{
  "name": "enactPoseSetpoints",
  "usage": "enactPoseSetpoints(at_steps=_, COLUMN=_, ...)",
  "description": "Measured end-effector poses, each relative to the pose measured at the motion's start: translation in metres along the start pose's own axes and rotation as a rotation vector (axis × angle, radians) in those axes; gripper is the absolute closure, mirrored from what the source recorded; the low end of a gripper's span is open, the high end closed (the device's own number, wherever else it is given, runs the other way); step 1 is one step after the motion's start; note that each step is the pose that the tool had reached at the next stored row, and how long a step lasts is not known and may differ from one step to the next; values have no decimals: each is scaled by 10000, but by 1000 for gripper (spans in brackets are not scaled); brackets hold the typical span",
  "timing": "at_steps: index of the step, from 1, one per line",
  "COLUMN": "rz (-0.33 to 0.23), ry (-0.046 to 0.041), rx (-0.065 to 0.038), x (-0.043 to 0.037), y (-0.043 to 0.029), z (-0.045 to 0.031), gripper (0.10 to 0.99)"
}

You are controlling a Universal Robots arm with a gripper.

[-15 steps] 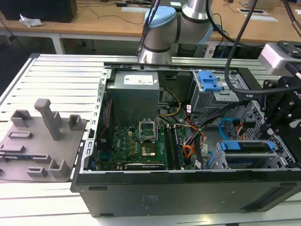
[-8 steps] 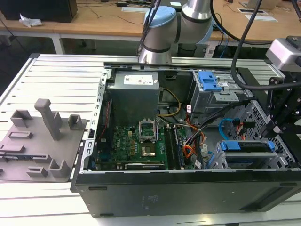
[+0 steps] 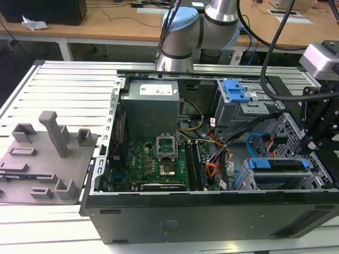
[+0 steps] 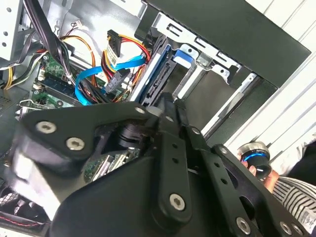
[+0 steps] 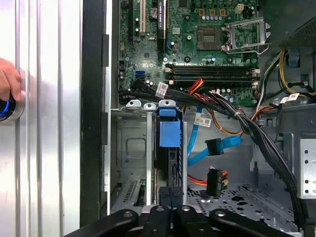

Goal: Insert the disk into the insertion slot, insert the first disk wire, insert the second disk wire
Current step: 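Insert the first disk wire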

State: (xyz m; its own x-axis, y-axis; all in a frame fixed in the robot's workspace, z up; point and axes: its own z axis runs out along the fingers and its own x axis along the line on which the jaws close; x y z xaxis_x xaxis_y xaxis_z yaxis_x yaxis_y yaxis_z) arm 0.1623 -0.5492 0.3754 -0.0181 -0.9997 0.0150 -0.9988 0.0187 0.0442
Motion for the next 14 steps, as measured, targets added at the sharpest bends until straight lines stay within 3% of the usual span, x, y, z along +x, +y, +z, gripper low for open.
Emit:
enactPoseSetpoints(at_steps=3, rz=1, ry=3, rx=0, x=0, y=0, z=0, gripper=725)
enactPoseSetpoints(at_steps=9, rz=0, ry=7, rx=0, x=-80, y=1, z=-2, gripper=725)
enactPoseSetpoints(at_steps=12, rz=2, ry=32, rx=1, x=-264, y=5, z=-4, gripper=725)
enactPoseSetpoints(at_steps=14, rz=2, ry=45, rx=1, x=-292, y=3, z=4, gripper=725)
